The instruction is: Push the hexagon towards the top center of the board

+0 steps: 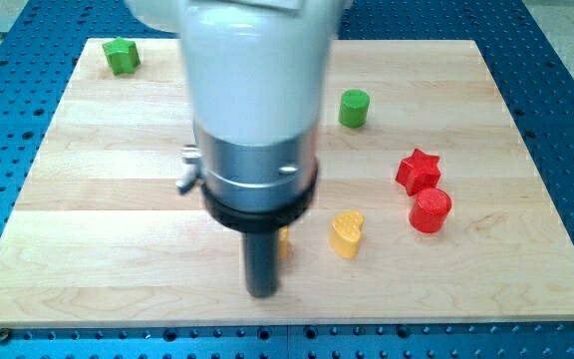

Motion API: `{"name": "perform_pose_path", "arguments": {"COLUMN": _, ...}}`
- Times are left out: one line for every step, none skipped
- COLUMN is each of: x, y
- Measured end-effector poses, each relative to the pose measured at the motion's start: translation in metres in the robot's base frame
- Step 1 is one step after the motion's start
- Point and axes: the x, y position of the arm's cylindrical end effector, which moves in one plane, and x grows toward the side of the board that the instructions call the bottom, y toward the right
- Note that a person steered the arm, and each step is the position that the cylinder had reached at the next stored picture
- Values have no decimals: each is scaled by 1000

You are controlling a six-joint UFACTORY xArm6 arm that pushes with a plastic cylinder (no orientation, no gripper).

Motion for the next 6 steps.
{"name": "perform_pose_path", "arguments": {"x": -76, "y": 14}}
{"name": "perform_pose_path", "arguments": {"x": -117, "y": 26}}
{"name": "perform_pose_path", "arguments": {"x": -98, "y": 43}}
{"name": "perform_pose_path", "arguments": {"x": -139, "y": 49}}
{"name": "perform_pose_path", "arguments": {"x": -197, "y": 55}}
{"name": "perform_pose_path", "arguments": {"x": -217, "y": 65}}
